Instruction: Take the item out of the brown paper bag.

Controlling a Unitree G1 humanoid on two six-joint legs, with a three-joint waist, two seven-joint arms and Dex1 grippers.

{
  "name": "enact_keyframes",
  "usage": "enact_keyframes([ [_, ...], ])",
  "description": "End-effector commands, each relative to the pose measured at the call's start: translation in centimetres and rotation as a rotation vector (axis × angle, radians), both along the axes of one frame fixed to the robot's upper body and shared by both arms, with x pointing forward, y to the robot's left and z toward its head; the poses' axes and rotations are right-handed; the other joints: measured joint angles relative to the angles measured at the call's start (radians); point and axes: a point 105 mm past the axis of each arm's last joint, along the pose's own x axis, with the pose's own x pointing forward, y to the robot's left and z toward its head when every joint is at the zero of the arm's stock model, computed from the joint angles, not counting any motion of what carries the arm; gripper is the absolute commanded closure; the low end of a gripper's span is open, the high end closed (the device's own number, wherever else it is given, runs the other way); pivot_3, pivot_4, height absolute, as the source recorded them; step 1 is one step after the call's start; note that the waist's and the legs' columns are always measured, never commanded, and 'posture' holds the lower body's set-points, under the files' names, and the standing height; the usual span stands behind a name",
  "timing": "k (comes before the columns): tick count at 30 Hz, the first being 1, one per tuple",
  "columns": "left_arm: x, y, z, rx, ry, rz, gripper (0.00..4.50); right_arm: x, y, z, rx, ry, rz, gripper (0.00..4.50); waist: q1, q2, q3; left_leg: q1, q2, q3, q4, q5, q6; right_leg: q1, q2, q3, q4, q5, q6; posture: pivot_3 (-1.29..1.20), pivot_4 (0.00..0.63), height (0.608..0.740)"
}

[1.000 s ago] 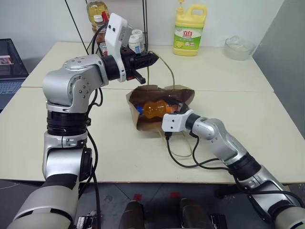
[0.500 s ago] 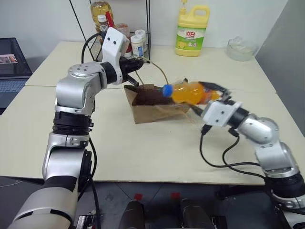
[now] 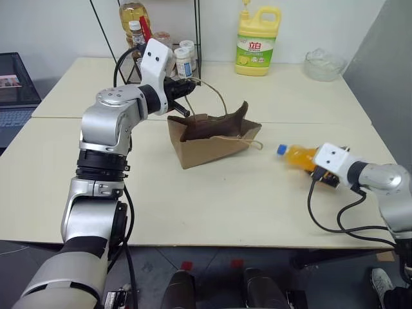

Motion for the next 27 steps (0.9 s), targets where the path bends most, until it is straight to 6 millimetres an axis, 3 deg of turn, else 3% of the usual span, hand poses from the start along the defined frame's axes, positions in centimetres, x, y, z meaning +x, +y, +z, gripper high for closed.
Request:
enact_keyframes([
  [1,-0.6,-0.5,2.0,0.008,-0.069,-0.025,4.50,1.1,0.6,2.1,0.067,-0.009,0.013,1.27,-0.004,0.000,0.000,0.000,0.000,0.000,0.000,0.000,0.000,0.000,0.000,0.000,0.000,0.000,0.000,0.00,0.150,0.740],
  [5,-0.6,-0.1,2.0,0.012,-0.070,-0.016,4.50,1.8,0.2,1.7,0.088,0.027,-0.008,1.27,-0.004,0.000,0.000,0.000,0.000,0.000,0.000,0.000,0.000,0.001,0.000,-0.001,0.000,0.000,0.000,0.00,0.150,0.740],
  [6,-0.6,-0.1,2.0,0.012,-0.070,-0.015,4.50,1.9,0.1,1.7,0.088,0.025,-0.011,0.53,-0.004,0.000,0.000,0.000,0.000,0.000,0.000,0.000,0.000,0.001,0.000,-0.001,-0.001,0.000,0.000,0.00,0.150,0.740],
  [8,-0.7,0.1,2.0,0.013,-0.069,-0.012,4.50,2.0,0.2,1.7,0.096,0.025,-0.009,0.03,-0.001,0.000,0.000,0.000,0.000,0.000,0.000,0.000,0.000,0.001,-0.001,-0.001,-0.001,0.000,0.000,0.00,0.150,0.740],
  [16,-0.6,1.5,1.4,0.028,-0.060,0.012,4.50,1.6,1.7,3.3,0.154,-0.028,0.035,0.03,-0.001,0.000,0.000,0.000,0.000,0.000,0.000,0.000,0.000,0.001,-0.001,-0.001,-0.001,0.000,0.000,0.00,0.150,0.740],
  [19,-0.2,2.9,0.9,0.022,-0.045,0.042,3.93,1.0,2.4,4.0,0.177,-0.046,0.052,0.00,-0.001,0.000,0.000,0.000,0.000,0.000,0.000,0.000,0.000,0.001,-0.001,-0.001,0.000,0.000,0.000,0.00,0.150,0.740],
  [27,-1.2,6.9,-0.5,-0.008,0.041,0.058,1.49,-1.4,4.2,5.2,0.320,-0.070,0.075,0.00,-0.001,0.000,0.000,0.000,0.000,-0.001,0.000,0.000,0.000,0.001,0.000,-0.001,0.000,0.000,0.000,0.00,0.150,0.740],
])
